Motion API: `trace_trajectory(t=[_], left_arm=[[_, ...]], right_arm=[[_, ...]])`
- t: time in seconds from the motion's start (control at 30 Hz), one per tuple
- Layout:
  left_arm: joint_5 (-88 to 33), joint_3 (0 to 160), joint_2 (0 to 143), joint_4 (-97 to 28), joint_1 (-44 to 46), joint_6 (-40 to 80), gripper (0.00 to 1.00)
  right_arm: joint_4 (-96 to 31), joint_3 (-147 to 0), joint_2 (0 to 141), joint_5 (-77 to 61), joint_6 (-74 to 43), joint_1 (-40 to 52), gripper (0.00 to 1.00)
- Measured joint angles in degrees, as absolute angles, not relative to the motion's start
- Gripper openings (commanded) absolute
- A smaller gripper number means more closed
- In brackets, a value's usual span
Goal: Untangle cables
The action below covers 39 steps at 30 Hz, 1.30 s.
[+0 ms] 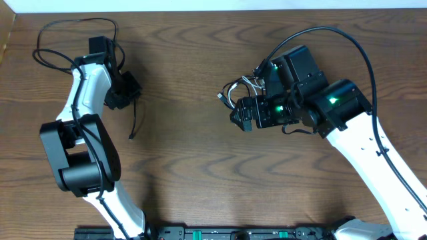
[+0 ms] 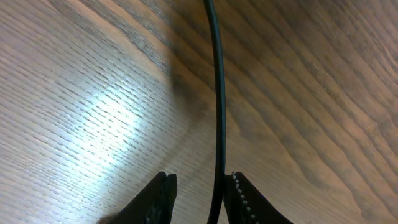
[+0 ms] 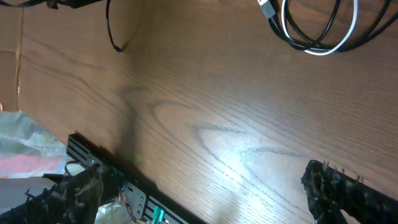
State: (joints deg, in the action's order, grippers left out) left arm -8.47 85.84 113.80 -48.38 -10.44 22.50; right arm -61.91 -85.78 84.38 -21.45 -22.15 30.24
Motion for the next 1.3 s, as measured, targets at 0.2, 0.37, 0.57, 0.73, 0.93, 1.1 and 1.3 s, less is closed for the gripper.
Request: trace_trajectory(t=[0.2, 0.37, 0.57, 0.73, 0.93, 1.1, 1.3], left_arm=[[-9.15, 85.84, 113.80, -48.75, -10.44, 22.50, 0.31], [-9.34, 85.84, 113.80, -49.52, -10.44, 22.50, 0.32], [-9.89, 85.84, 113.80, -50.22, -10.44, 22.50, 0.37], [-11.64, 85.84, 113.80, -50.35, -10.44, 22.50, 0.31], [-12.62, 85.84, 113.80, -50.35, -10.44, 22.52, 0.24], [-13.04, 85.84, 113.80, -50.33, -10.44, 22.50, 0.19], [-13.26, 85.84, 113.80, -48.93, -10.44, 22.55, 0.08]], right_arm=[[-61.89, -85.78, 84.38, -21.45, -22.15, 30.24, 0.99], [-61.89, -85.78, 84.38, -21.45, -22.15, 30.24, 0.99], [-61.73, -85.78, 84.38, -21.45, -22.15, 30.24, 0.99], [-61.43, -85.78, 84.38, -21.45, -22.15, 30.24, 0.99], [-61.45, -85.78, 84.38, -21.45, -22.15, 30.24, 0.99], [-61.43, -85.78, 84.38, -21.45, -22.15, 30.24, 0.99], [-61.41, -85.78, 84.38, -21.45, -22.15, 30.24, 0.99]])
